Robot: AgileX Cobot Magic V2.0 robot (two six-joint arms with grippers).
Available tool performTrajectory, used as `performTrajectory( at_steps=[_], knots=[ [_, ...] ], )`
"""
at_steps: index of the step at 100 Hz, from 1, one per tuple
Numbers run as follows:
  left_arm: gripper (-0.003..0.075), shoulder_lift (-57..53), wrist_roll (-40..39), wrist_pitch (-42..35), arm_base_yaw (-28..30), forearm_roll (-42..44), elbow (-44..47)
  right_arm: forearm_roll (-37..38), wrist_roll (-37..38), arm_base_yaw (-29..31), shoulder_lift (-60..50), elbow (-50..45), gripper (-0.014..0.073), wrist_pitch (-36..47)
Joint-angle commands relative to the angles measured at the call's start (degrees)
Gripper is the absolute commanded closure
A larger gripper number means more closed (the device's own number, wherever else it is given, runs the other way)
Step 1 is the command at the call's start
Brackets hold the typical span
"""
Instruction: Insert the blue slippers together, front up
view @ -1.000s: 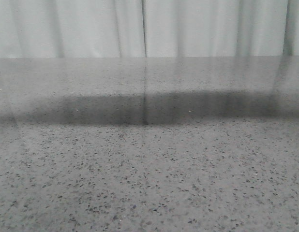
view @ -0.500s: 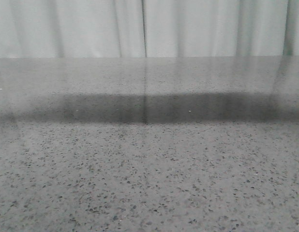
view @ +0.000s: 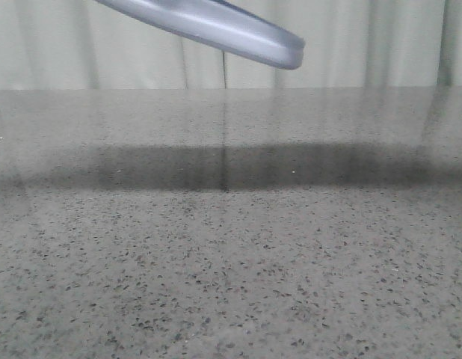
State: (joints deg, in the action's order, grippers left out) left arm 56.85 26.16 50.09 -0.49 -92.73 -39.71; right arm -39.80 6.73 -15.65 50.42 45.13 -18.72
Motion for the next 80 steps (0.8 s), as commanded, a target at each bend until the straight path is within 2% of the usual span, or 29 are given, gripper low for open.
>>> performTrajectory(
  at_steps=[1,27,80],
  knots=[
    [0.0691,-0.87,0.00,5.62,-0.69,-6.02,-1.45,-1.44,-1.36,-1.97,0.90,2.16,0.0701,4.39],
    [0.0691,-0.87,0.98,8.45,-0.91,-9.91,-1.45,-1.44,-1.36,-5.99,4.10,2.16,0.0701,7.59],
    [0.0691,-0.87,1.09,9.15,-7.27,-11.40,-1.45,0.09,-2.06,-15.07,9.01,2.16,0.0701,17.37]
  ],
)
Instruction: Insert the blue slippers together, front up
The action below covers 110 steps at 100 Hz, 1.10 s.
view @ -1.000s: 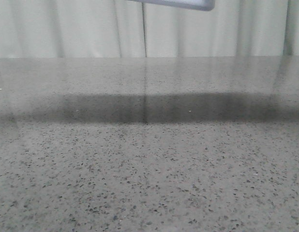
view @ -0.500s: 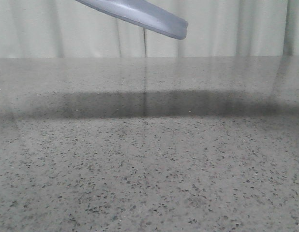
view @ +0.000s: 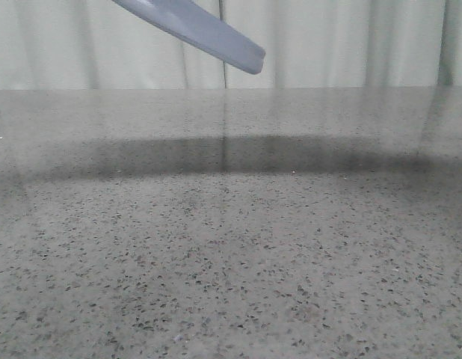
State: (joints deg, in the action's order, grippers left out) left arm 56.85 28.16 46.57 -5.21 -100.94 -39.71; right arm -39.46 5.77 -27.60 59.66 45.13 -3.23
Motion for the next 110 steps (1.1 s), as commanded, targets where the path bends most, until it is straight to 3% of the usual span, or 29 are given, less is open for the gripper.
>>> performTrajectory(
  at_steps=[1,19,49,63,87,110],
  knots=[
    [0.0691,-0.87,-0.91,12.66,-2.66,-3.19,-1.45,-0.24,-1.37,-3.41,-0.09,2.16,0.0701,2.04],
    [0.0691,-0.87,-0.34,12.12,-2.66,-3.19,-1.45,2.87,-1.90,-4.63,0.10,2.16,0.0701,3.23],
    [0.0691,-0.87,0.19,10.13,-2.66,-2.72,-1.45,17.34,-2.32,-4.38,0.10,2.16,0.0690,1.35],
    [0.0691,-0.87,0.19,9.04,-2.66,-2.36,-1.45,19.15,-2.32,-2.56,0.10,2.16,0.0573,-1.61],
    [0.0691,-0.87,0.19,7.22,-2.66,-1.58,-1.45,19.91,-2.32,1.35,-0.11,2.16,0.0245,-4.62],
    [0.0691,-0.78,0.19,4.10,-2.66,-0.54,-0.79,21.08,-2.32,4.48,-4.03,2.16,0.0216,-5.51]
  ],
)
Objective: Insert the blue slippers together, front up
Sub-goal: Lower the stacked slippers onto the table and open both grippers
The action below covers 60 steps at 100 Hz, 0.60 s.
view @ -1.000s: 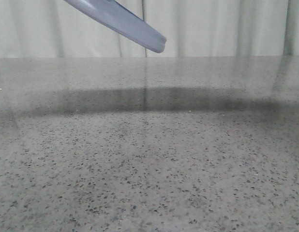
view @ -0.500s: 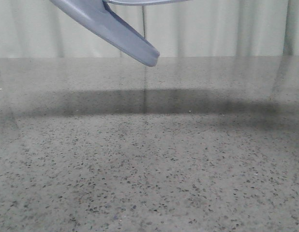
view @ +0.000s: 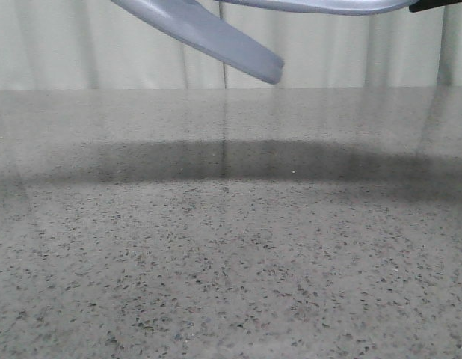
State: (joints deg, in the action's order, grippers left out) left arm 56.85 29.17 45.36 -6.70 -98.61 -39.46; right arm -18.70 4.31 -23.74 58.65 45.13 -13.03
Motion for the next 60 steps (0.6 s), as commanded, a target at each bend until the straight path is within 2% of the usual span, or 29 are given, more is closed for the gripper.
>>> performTrajectory(
  at_steps=[1,60],
  knots=[
    [0.0691,-0.78,-0.82,5.35,-1.18,-2.87,-0.89,0.59,-0.87,0.73,-3.22,2.16,0.0216,4.29],
    [0.0691,3.88,-0.82,4.14,-1.18,-4.15,3.29,8.12,-0.87,1.02,-23.42,2.16,0.0216,3.68]
  ],
)
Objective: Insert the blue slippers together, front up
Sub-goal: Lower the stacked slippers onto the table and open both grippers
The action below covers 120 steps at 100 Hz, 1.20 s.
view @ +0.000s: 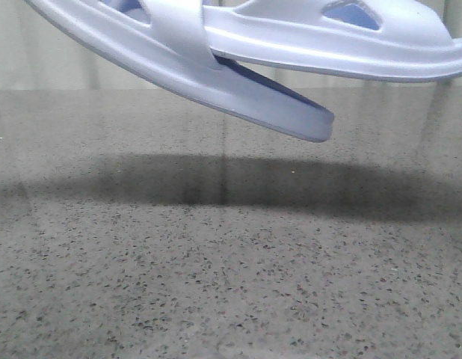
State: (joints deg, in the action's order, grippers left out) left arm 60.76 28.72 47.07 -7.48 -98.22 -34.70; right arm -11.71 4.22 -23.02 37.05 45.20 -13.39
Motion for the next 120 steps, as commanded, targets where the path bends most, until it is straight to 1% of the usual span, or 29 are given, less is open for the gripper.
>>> performTrajectory(
  at_steps=[1,12,23,40,65,91,101,109,120],
  knots=[
    [0.0691,-0.04,-0.37,2.42,-0.40,-4.68,-1.47,1.12,-0.77,0.30,-2.09,2.09,0.0216,4.04],
    [0.0691,1.77,0.26,2.19,-0.40,-5.57,-1.47,1.12,-0.77,0.30,-3.38,2.09,0.0216,4.04],
    [0.0691,3.95,3.22,2.42,-0.40,-8.34,-1.47,1.12,-0.77,0.30,-3.53,2.09,0.0216,3.38],
    [0.0691,7.68,4.73,2.30,-0.40,-8.34,-1.47,1.12,-0.77,0.30,-3.53,2.09,0.0216,1.51],
    [0.0691,13.39,7.69,1.57,-0.40,-8.34,-1.47,1.12,-0.77,0.30,-3.53,2.09,0.0216,1.35],
    [0.0694,14.67,8.03,0.52,-0.40,-8.34,-1.47,1.12,-0.77,0.30,-3.53,2.09,0.0216,1.22],
    [0.0692,14.67,9.36,0.01,-0.40,-8.34,-1.47,1.12,-0.77,0.30,-3.53,2.09,0.0216,1.22],
    [0.0675,14.67,10.33,-0.64,-0.40,-8.34,-1.47,1.12,-0.77,0.30,-3.53,2.09,0.0216,1.22],
    [0.0609,14.67,10.57,-1.31,-0.40,-8.34,-1.47,1.12,-0.77,0.30,-3.53,2.09,0.0216,1.22]
  ],
)
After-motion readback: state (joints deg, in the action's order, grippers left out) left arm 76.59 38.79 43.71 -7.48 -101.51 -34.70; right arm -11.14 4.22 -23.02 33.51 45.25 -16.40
